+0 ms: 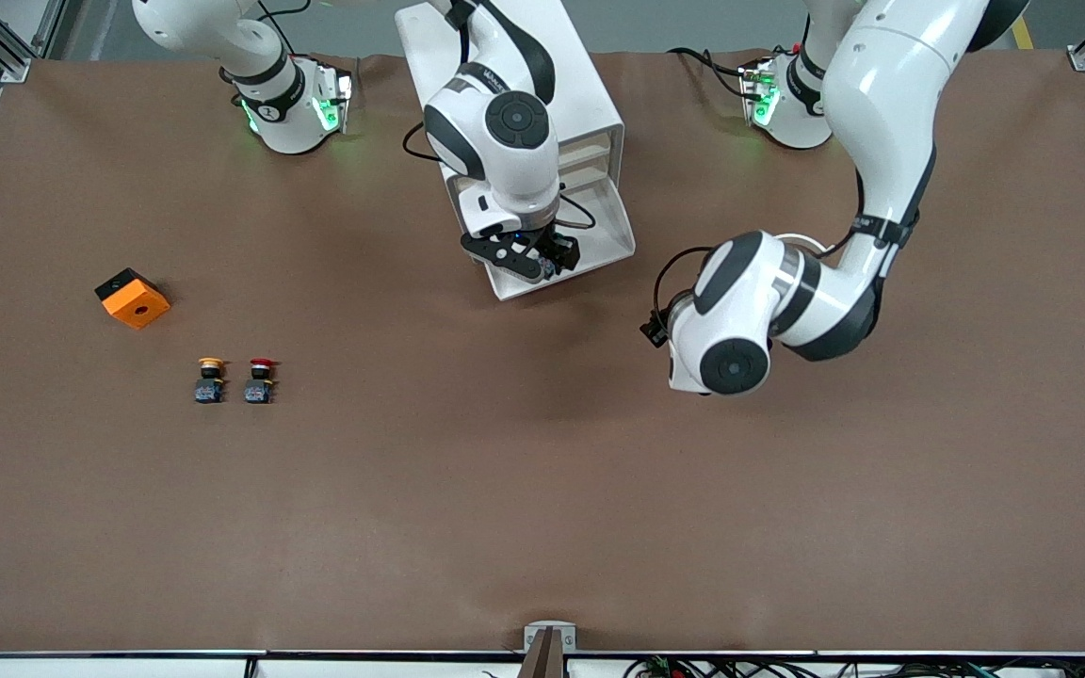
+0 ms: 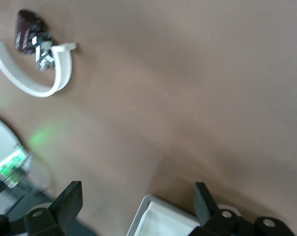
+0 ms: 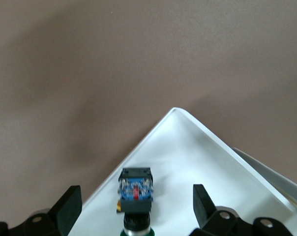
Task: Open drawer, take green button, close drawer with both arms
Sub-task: 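Grasp the button with the right gripper while the left gripper shifts, then push the drawer shut with the left gripper while the right gripper lifts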
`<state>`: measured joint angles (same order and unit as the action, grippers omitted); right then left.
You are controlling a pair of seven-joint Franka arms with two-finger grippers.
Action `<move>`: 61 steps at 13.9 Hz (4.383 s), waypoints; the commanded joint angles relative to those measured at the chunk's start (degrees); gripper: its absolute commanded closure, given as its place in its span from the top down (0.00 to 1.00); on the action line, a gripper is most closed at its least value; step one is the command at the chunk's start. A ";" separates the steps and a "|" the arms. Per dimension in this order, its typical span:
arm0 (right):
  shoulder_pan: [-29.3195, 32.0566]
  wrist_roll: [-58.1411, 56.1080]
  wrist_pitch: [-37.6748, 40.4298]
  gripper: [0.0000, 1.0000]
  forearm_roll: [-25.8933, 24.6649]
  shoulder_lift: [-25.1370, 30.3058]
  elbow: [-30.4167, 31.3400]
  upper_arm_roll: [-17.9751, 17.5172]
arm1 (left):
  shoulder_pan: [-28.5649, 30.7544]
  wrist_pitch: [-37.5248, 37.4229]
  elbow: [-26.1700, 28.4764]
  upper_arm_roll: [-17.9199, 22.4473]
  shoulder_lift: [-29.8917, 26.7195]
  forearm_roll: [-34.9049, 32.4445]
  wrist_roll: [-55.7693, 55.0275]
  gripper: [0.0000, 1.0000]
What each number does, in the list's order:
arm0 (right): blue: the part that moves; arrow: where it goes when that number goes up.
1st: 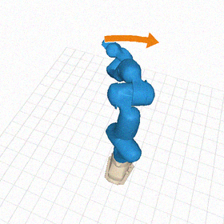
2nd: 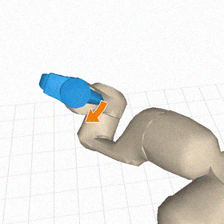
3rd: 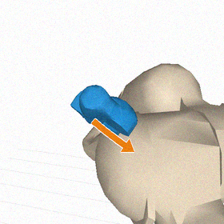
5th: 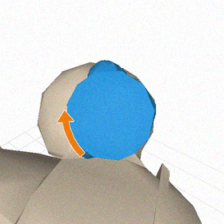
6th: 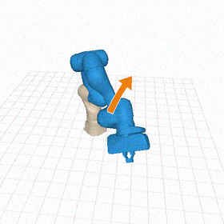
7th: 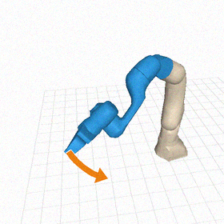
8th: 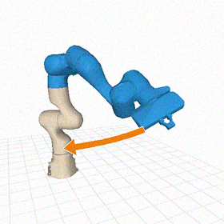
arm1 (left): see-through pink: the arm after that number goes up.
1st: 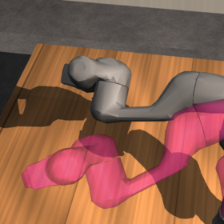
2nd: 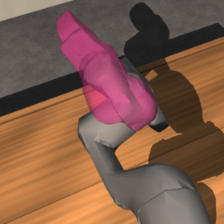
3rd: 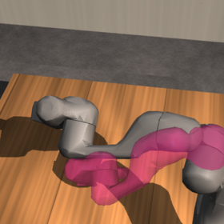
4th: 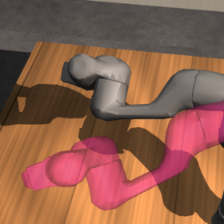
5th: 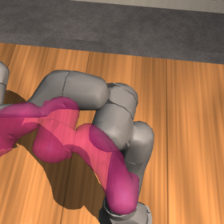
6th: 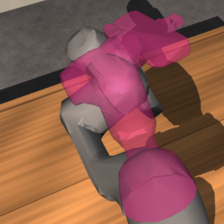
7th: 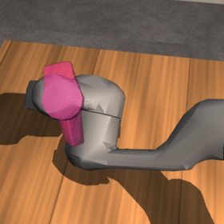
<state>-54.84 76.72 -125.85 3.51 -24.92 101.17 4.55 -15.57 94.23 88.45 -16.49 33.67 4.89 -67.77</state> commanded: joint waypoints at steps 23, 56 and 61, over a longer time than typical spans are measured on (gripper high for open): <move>-3.35 5.90 -3.17 1.00 -1.76 -5.14 -0.62 0.73 | 0.63 30.56 22.82 -3.98 -17.59 -6.21 3.69 1.00; 15.52 -19.63 16.59 0.00 2.11 6.46 -5.98 0.90 | -1.03 38.29 21.68 -4.33 -12.59 -8.06 3.96 1.00; 28.54 -43.98 17.05 0.00 2.11 6.90 -3.97 0.99 | -4.90 43.75 21.94 -4.34 -9.25 -8.06 2.82 1.00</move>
<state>-30.41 40.36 -108.78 4.56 -19.46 95.22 6.54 -19.49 136.10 110.35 -20.62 23.47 -2.12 -63.46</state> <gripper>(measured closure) 0.586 0.000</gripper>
